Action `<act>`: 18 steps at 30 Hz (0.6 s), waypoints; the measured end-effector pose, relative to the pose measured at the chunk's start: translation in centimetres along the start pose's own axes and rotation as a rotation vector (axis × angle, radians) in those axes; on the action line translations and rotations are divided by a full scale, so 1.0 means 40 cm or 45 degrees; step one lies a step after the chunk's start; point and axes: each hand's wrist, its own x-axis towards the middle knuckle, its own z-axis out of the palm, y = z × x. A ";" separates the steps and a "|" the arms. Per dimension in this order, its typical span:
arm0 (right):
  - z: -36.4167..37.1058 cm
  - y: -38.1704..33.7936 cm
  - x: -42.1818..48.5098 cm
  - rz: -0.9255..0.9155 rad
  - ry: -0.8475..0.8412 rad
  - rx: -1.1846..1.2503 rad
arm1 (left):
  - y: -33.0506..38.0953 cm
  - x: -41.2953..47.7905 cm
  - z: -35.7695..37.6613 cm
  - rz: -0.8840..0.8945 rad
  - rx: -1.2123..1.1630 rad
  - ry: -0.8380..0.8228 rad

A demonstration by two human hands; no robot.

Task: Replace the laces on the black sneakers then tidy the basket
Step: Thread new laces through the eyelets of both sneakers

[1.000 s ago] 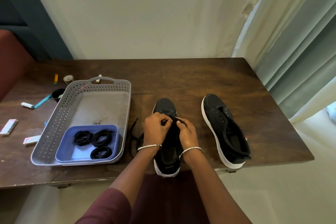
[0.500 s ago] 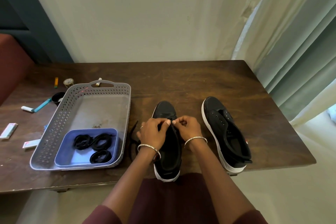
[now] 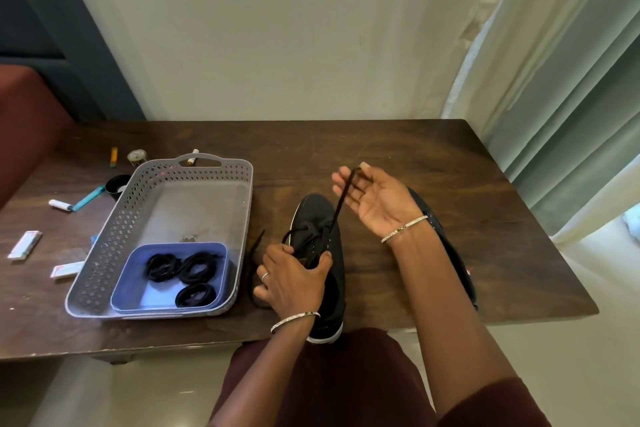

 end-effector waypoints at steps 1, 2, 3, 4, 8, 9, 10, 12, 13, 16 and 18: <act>0.003 -0.002 -0.005 -0.020 0.039 0.012 | -0.001 -0.001 0.000 0.006 -0.001 0.003; -0.002 0.006 0.000 -0.068 0.134 -0.144 | -0.004 -0.002 0.002 0.011 -0.003 0.011; -0.012 0.022 0.008 -0.146 0.250 -0.482 | -0.007 -0.003 0.002 0.011 -0.008 0.018; -0.030 0.043 0.017 -0.223 0.340 -0.938 | -0.010 -0.003 0.003 0.007 -0.019 0.023; -0.098 0.129 0.043 -0.213 0.224 -2.173 | -0.017 -0.002 0.007 -0.005 -0.045 0.046; -0.101 0.143 0.044 -0.176 0.166 -2.323 | -0.017 -0.003 0.008 -0.011 -0.047 0.061; -0.099 0.153 0.045 -0.133 0.128 -2.434 | -0.016 -0.004 0.008 -0.017 -0.051 0.074; -0.090 0.154 0.047 -0.118 0.073 -2.550 | -0.015 -0.006 0.008 -0.026 -0.050 0.090; -0.089 0.153 0.049 -0.156 0.053 -2.520 | -0.015 -0.006 0.007 -0.030 -0.046 0.088; -0.067 0.135 0.029 -0.285 0.053 -1.792 | -0.026 0.001 0.010 -0.065 -0.056 0.059; -0.034 0.110 0.002 -0.325 -0.026 -1.003 | -0.031 0.006 0.010 -0.107 -0.066 0.033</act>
